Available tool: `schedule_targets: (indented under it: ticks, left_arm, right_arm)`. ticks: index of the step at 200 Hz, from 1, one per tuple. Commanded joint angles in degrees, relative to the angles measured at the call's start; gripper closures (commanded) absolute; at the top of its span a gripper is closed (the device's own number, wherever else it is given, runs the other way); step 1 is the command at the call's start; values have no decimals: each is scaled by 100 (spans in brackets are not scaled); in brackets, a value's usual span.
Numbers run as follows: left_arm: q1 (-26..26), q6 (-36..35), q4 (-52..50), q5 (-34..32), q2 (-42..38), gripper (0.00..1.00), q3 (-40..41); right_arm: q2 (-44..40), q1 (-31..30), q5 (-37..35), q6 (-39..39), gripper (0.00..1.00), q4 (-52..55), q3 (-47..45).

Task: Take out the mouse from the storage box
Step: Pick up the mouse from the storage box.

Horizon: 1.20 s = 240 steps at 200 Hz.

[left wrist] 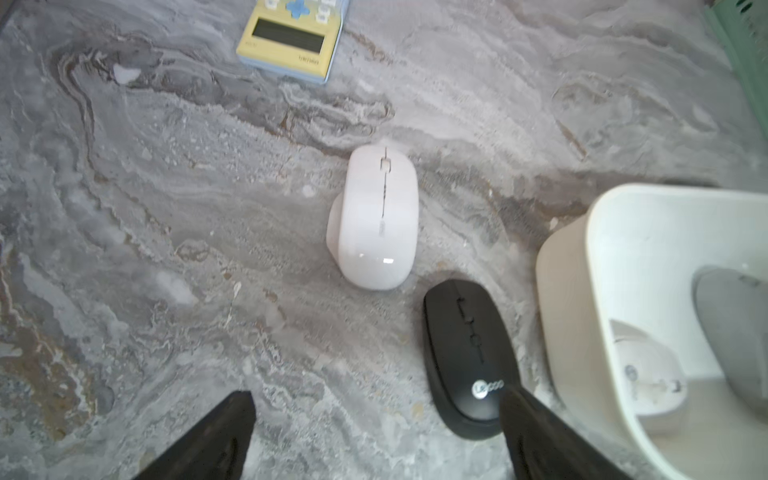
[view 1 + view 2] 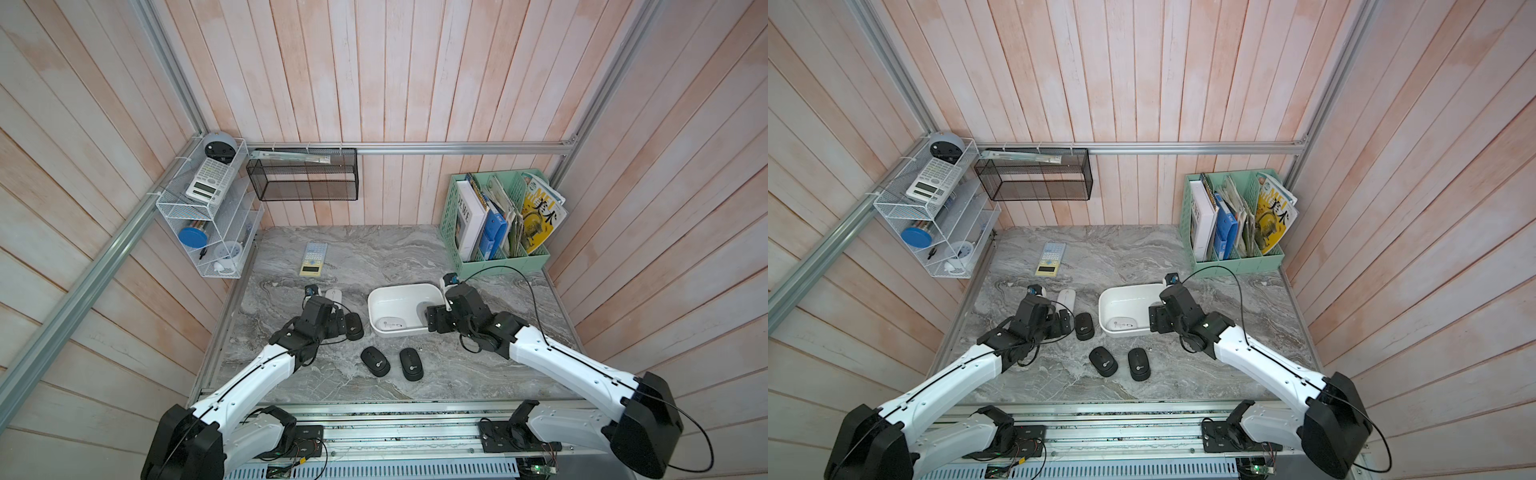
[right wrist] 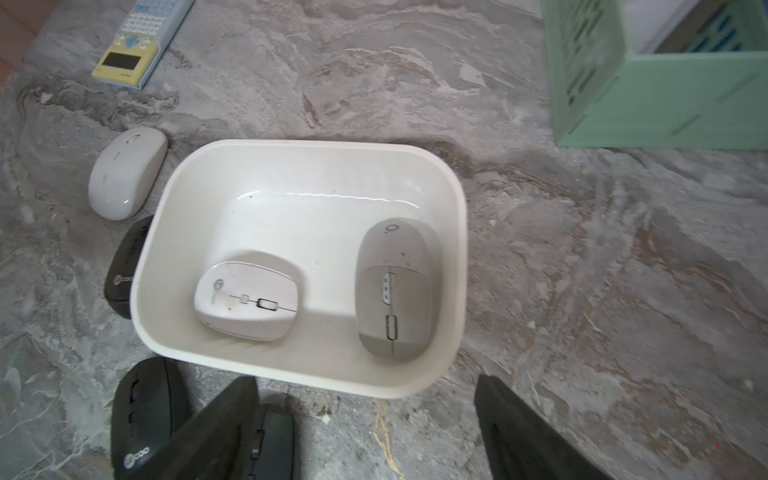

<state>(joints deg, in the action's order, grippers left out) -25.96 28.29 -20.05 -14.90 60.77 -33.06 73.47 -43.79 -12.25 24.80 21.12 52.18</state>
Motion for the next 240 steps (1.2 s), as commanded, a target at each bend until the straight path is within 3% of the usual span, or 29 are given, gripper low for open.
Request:
schedule_targets:
  ticks: [1,77,130,182,240]
  left_arm:
    - [-29,-37,779,216,-463,0,288]
    - [-87,27,392,-394,-1880,0,463]
    - [-94,61,208,-485,-1954,0,381]
    - [-94,98,204,-470,-1843,0,353]
    - [-93,103,256,-455,-1728,0,362]
  right_arm:
    - [801,-265,227,-118,13,311,625]
    - [3153,-529,1086,-220,16,1255,2468]
    - [4255,-534,1223,-559,18,2286,3670]
    - [4778,-443,352,-574,21,2826,4130]
    - [4606,-341,51,-596,21,2774,4228]
